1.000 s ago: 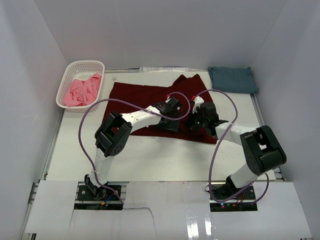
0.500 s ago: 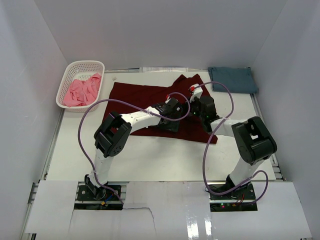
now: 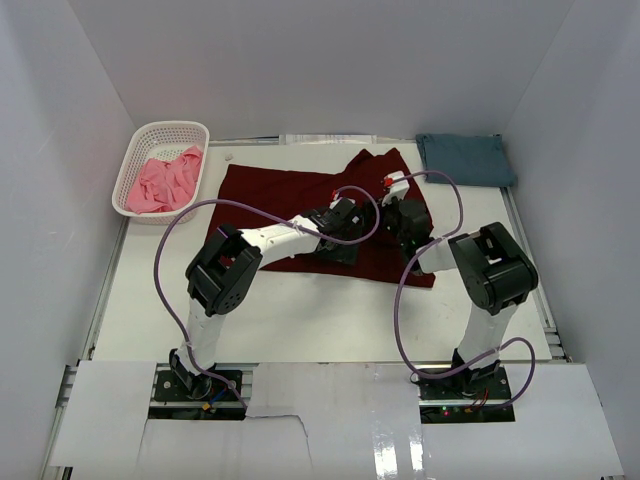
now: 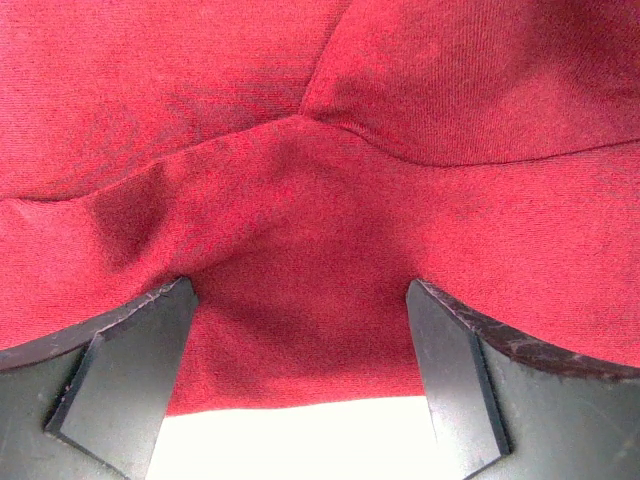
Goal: Fold and stack the t-shirts
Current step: Fold the flattened tshirt in 1/3 of the way
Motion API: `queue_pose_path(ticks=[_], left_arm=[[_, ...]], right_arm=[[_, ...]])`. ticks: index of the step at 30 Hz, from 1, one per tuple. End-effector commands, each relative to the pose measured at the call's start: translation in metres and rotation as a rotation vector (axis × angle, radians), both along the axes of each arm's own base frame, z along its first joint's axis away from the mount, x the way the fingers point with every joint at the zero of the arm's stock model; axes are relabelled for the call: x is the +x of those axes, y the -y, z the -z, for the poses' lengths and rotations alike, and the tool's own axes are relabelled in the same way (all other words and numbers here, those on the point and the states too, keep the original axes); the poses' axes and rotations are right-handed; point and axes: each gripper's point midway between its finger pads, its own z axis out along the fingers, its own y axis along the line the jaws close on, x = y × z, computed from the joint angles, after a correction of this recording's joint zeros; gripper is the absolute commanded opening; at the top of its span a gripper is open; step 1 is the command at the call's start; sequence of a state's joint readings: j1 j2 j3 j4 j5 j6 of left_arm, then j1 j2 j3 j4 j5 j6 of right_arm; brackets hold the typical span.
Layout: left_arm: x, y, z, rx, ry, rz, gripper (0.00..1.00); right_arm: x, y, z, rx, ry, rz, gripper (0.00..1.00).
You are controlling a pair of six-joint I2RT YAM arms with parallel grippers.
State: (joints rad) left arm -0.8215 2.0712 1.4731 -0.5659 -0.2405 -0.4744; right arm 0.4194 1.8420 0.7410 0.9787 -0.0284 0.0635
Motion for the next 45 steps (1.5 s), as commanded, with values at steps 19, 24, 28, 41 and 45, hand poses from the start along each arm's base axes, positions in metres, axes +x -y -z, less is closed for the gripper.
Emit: queue_pose_path(ticks=[19,24,28,41,45], left_arm=[[-0.081,-0.023,0.074,0.093,-0.335,0.043,0.98],[-0.080,-0.021,0.073,0.089,-0.332,0.050,0.98],[-0.079,-0.021,0.072,0.091,-0.328,0.057,0.98],[-0.078,-0.023,0.072,0.103,-0.320,0.067,0.98],[-0.078,-0.023,0.071,0.100,-0.317,0.067,0.98]], right_arm=[[0.000,0.073,-0.008,0.378,-0.760,-0.205,0.50],[-0.021,0.073,0.009,0.374,-0.877,-0.207,0.51],[-0.033,0.072,0.014,0.361,-0.907,-0.217,0.50],[-0.027,0.063,0.030,0.296,-0.944,-0.247,0.51],[-0.018,0.062,0.020,0.295,-0.926,-0.249,0.52]])
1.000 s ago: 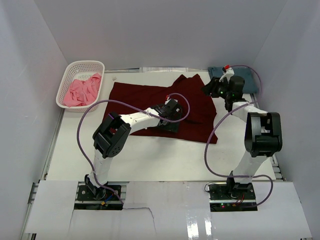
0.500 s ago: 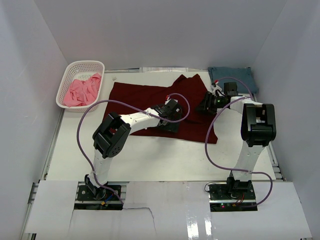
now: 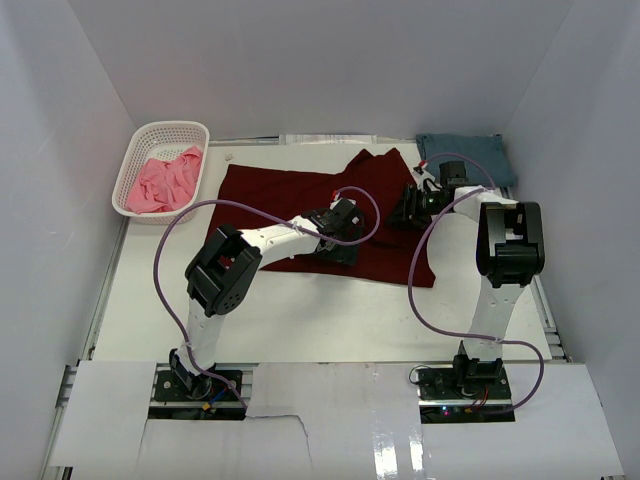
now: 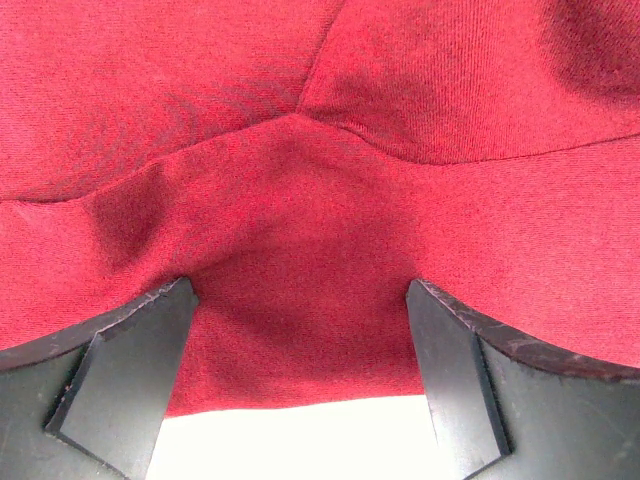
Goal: Fold and stack the t-shirts
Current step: Fold the flattened tshirt in 1/3 of the way
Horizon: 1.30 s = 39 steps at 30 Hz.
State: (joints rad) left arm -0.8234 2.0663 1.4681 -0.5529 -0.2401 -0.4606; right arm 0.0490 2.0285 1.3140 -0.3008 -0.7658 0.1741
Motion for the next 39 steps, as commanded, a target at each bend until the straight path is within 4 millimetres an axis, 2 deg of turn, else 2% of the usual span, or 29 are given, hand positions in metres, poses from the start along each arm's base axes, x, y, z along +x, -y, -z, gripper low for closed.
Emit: queue_pose_path(ticks=[1,4,7,13,19,21,22,23,24,30,33,34,35,36,39], left_arm=[[-0.078,-0.024,0.072,0.105,-0.325,0.050,0.98],[-0.079,-0.025,0.073,0.108,-0.329,0.052,0.98],[-0.078,-0.025,0.074,0.108,-0.329,0.052,0.98],[-0.078,-0.023,0.073,0.108,-0.328,0.055,0.98],[-0.078,-0.024,0.074,0.108,-0.330,0.054,0.98],[-0.079,-0.025,0.074,0.109,-0.331,0.053,0.98],[-0.079,-0.024,0.074,0.109,-0.329,0.055,0.98],[-0.078,-0.025,0.074,0.109,-0.329,0.053,0.98],[-0.079,-0.025,0.073,0.109,-0.329,0.055,0.98],[-0.080,-0.026,0.074,0.112,-0.330,0.052,0.98],[-0.080,-0.026,0.074,0.111,-0.333,0.050,0.98],[-0.080,-0.027,0.074,0.113,-0.333,0.049,0.98],[-0.081,-0.027,0.074,0.112,-0.332,0.049,0.98],[-0.080,-0.027,0.074,0.113,-0.331,0.047,0.98],[-0.082,-0.028,0.075,0.113,-0.334,0.046,0.98]], right_arm=[[0.020,-0.001,-0.025,0.006,0.076,-0.012,0.52],[0.023,0.000,-0.026,-0.006,0.077,-0.008,0.52],[0.021,-0.001,-0.019,-0.001,0.052,-0.015,0.51],[0.009,-0.010,0.001,-0.031,0.003,-0.071,0.53],[0.002,-0.020,0.009,-0.050,-0.016,-0.122,0.51],[0.001,-0.021,0.010,-0.048,-0.018,-0.133,0.43],[0.001,-0.022,0.011,-0.048,-0.021,-0.135,0.34],[0.001,-0.023,0.011,-0.047,-0.024,-0.137,0.17],[0.001,-0.023,0.011,-0.043,-0.024,-0.139,0.09],[0.009,-0.023,-0.001,-0.047,0.012,-0.127,0.08],[0.020,-0.021,-0.010,-0.046,0.047,-0.101,0.08],[0.024,-0.021,-0.018,-0.040,0.065,-0.082,0.08],[0.023,-0.020,-0.017,-0.040,0.070,-0.073,0.08],[0.030,-0.020,-0.026,-0.046,0.123,-0.055,0.08],[0.035,-0.014,-0.024,-0.079,0.149,-0.002,0.08]])
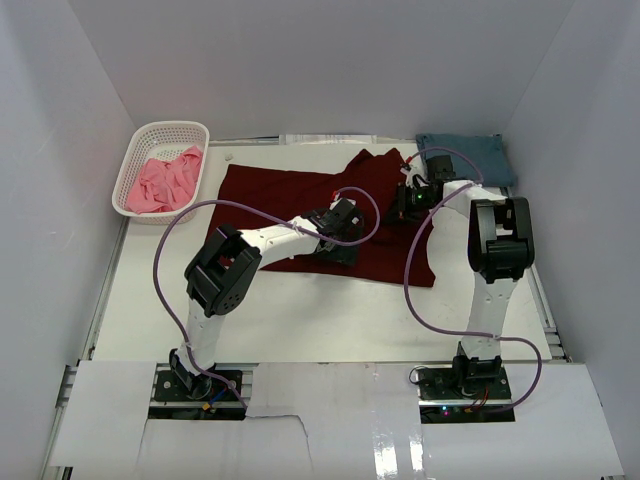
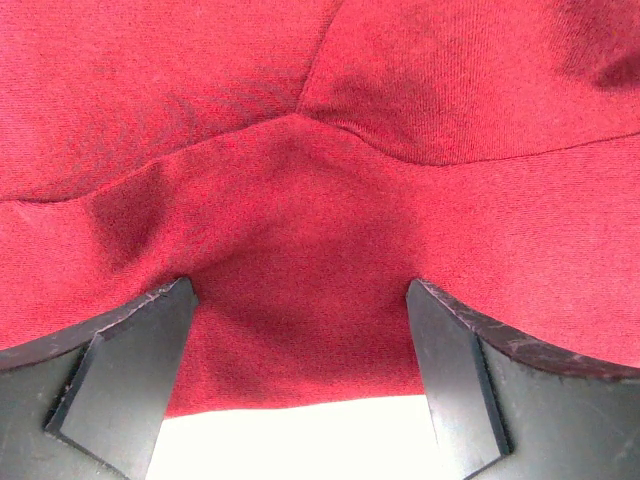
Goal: Fold and stack the t-shirts
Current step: Fold the flattened tshirt in 1/3 of the way
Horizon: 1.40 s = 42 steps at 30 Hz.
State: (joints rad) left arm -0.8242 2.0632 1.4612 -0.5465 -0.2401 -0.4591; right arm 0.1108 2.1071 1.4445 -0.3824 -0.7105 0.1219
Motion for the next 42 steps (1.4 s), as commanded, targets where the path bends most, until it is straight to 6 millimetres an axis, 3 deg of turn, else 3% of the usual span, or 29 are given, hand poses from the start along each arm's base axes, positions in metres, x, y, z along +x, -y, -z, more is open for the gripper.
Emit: queue_pose_path(ticks=[1,5,9,13,14,20,25,30,42], left_arm=[[-0.081,-0.028,0.075,0.115,-0.336,0.044,0.98],[-0.083,-0.030,0.074,0.114,-0.336,0.043,0.98],[-0.084,-0.030,0.075,0.112,-0.338,0.039,0.98],[-0.084,-0.029,0.075,0.107,-0.338,0.044,0.98],[-0.085,-0.030,0.075,0.109,-0.340,0.043,0.98],[-0.086,-0.030,0.074,0.105,-0.337,0.042,0.98],[-0.086,-0.033,0.074,0.109,-0.334,0.039,0.98],[-0.087,-0.033,0.075,0.109,-0.337,0.040,0.98],[-0.085,-0.031,0.075,0.108,-0.333,0.042,0.98]], right_arm=[[0.030,0.007,-0.040,-0.019,0.195,0.077,0.08],[0.039,0.025,-0.034,-0.131,0.275,0.167,0.08],[0.033,0.032,-0.026,-0.266,0.351,0.185,0.08],[0.026,0.023,-0.029,-0.380,0.505,0.190,0.08],[0.033,0.029,-0.037,-0.435,0.565,0.235,0.08],[0.034,0.028,-0.028,-0.602,0.616,0.264,0.08],[0.029,0.004,-0.038,-0.603,0.737,0.227,0.08],[0.018,-0.021,-0.034,-0.526,0.684,0.115,0.08],[-0.035,-0.040,-0.027,-0.445,0.588,0.001,0.08]])
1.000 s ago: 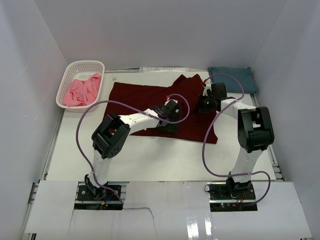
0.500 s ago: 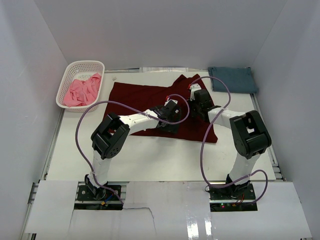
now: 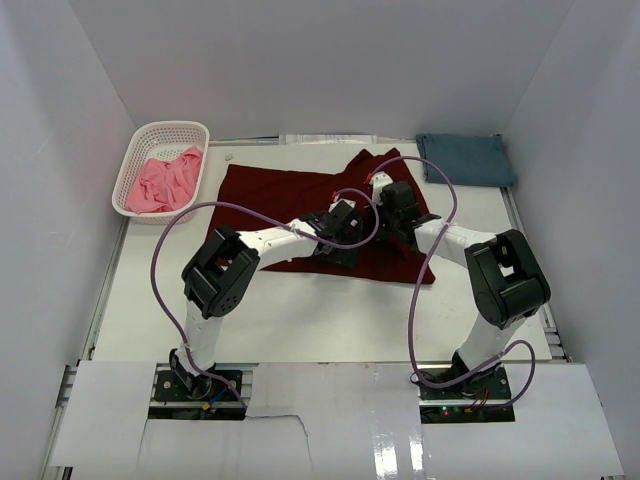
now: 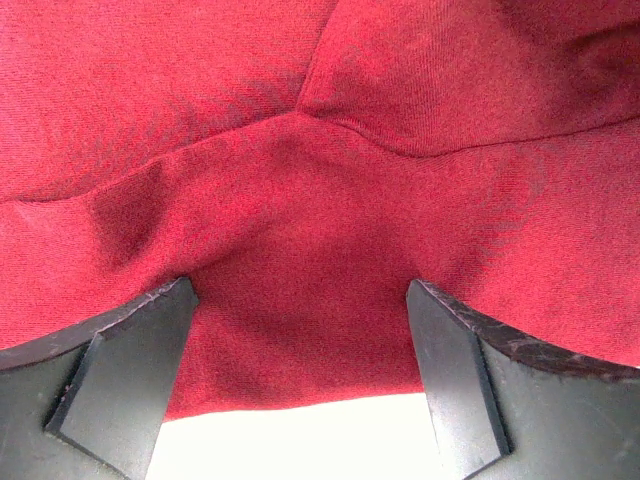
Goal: Fold and stack the t-shirts
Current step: Fold the flattened tshirt in 1/3 of the way
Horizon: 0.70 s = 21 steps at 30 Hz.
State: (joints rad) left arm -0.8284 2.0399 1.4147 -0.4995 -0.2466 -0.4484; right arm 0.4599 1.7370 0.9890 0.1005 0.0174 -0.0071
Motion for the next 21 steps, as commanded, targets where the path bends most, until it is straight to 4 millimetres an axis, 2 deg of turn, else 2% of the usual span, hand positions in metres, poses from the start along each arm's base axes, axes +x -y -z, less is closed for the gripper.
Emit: queue_pose_path(ticks=[1,4,8,9,11,15,21], left_arm=[[-0.083,-0.030,0.074,0.118,-0.354,0.032,0.98],[-0.083,-0.029,0.074,0.116,-0.356,0.033,0.98],[-0.083,-0.028,0.074,0.114,-0.356,0.034,0.98],[-0.083,-0.028,0.073,0.113,-0.355,0.034,0.98],[-0.083,-0.028,0.073,0.114,-0.351,0.036,0.98],[-0.082,-0.029,0.073,0.116,-0.352,0.033,0.98],[-0.083,-0.027,0.074,0.115,-0.355,0.034,0.98]], right_arm=[[-0.018,-0.009,-0.010,0.055,-0.037,-0.036,0.08],[-0.034,-0.010,-0.012,0.072,-0.057,-0.044,0.08],[-0.046,-0.001,-0.005,0.049,-0.101,-0.016,0.08],[-0.056,0.005,0.003,0.023,-0.151,-0.010,0.08],[-0.063,0.011,0.006,0.012,-0.182,0.022,0.08],[-0.084,0.030,0.007,0.001,-0.216,0.123,0.08],[-0.110,0.036,0.005,0.029,-0.259,0.154,0.08]])
